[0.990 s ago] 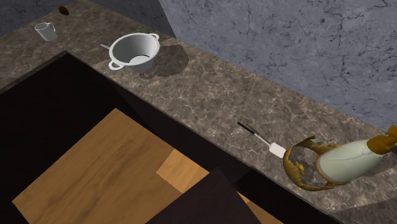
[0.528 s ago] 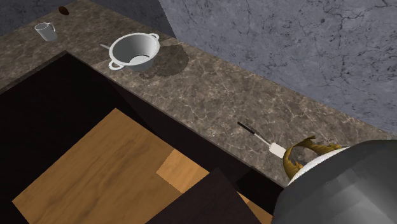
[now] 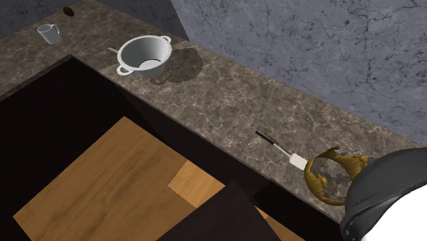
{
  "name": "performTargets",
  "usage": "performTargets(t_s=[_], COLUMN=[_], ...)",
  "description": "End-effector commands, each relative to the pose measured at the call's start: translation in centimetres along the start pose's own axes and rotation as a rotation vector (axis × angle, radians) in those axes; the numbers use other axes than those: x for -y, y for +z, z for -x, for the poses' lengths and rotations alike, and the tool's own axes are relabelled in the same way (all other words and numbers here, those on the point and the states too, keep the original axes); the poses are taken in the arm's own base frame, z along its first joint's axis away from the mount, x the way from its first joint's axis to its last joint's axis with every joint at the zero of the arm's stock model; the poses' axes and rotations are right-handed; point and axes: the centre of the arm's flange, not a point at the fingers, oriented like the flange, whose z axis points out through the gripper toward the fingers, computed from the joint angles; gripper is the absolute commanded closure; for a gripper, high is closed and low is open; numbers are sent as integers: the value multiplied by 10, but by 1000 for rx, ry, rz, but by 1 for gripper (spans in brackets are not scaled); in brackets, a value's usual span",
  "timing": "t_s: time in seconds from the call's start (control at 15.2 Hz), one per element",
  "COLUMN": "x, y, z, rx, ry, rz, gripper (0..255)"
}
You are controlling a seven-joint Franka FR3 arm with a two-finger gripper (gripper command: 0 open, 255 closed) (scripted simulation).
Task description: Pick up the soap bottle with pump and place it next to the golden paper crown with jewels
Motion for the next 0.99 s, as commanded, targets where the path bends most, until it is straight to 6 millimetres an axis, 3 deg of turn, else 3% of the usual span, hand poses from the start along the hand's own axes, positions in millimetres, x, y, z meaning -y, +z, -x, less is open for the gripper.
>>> performTargets(t_s=[0.0,0.33,0.92], x=[-8,-28,-31], y=[1,6,53], z=[24,83,85], rx=[-2,-2,-2], ry=[-2,-2,-2], rz=[0,0,0], gripper=[255,255,255])
